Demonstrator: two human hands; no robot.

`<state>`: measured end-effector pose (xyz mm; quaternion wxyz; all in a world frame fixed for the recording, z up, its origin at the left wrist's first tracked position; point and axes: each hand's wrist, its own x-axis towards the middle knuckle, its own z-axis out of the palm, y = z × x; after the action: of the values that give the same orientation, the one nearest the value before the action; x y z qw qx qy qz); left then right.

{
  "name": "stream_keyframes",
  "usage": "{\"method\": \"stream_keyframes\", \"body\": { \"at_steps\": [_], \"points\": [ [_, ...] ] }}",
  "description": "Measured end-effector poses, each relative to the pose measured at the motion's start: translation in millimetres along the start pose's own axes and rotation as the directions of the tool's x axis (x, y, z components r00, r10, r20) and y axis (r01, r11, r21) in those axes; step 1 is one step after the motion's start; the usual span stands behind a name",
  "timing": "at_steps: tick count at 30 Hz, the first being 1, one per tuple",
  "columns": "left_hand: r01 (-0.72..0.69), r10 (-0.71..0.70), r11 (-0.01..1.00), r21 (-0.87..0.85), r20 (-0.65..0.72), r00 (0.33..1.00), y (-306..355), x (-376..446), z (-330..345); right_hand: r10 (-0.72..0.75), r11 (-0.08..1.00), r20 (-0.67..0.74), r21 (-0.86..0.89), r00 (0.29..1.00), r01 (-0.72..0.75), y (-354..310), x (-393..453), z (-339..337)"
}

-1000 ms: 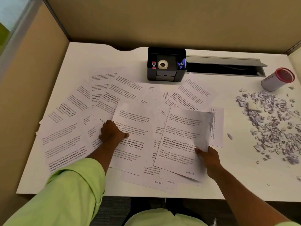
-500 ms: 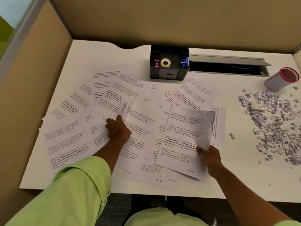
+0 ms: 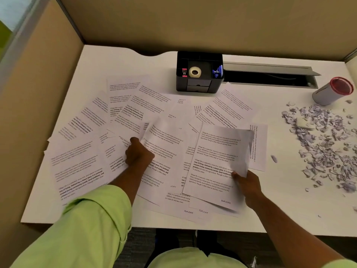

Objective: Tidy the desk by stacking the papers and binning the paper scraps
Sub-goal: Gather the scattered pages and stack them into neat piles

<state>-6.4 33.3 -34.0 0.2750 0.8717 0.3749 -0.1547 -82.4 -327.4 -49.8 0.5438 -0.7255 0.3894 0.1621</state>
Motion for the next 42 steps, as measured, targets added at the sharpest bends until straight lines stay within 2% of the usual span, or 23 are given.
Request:
{"method": "stream_keyframes", "body": {
  "at_steps": [3, 8, 13, 22, 31, 37, 42],
  "points": [
    [0.020, -0.019, 0.999, -0.035, 0.012, 1.000, 0.3, 0.8, 0.2, -0.006, 1.000, 0.009, 0.011, 1.000, 0.006, -3.1, -2.7, 0.7],
    [0.064, -0.062, 0.981, 0.185, -0.018, 0.998, 2.6, 1.6, -2.1, -0.012, 1.000, 0.016, 0.024, 1.000, 0.012, -3.5, -5.3, 0.1],
    [0.063, -0.059, 0.963, 0.261, -0.024, 0.998, 9.8, -0.4, -0.3, -0.014, 1.000, 0.017, 0.025, 1.000, 0.013, -3.0, -5.3, -0.6],
    [0.037, -0.037, 0.998, 0.050, -0.011, 0.999, 7.6, -0.6, 1.2, -0.023, 1.000, 0.018, 0.000, 1.000, 0.023, -3.0, -4.1, -0.9],
    [0.051, -0.043, 0.995, -0.084, 0.096, 0.994, 3.3, 3.3, -2.2, -0.017, 1.000, 0.025, -0.007, 1.000, 0.017, 1.2, 3.9, -1.8],
    [-0.010, 0.011, 1.000, -0.012, 0.125, 0.992, 2.0, 3.0, -3.5, -0.006, 1.000, 0.032, -0.016, 0.999, 0.007, 0.5, 6.3, -2.2],
    [-0.092, 0.095, 0.995, -0.033, 0.122, 0.988, -2.8, 2.7, -9.9, -0.010, 1.000, 0.057, 0.004, 0.998, 0.010, -5.8, 1.1, -4.2]
  ]
}}
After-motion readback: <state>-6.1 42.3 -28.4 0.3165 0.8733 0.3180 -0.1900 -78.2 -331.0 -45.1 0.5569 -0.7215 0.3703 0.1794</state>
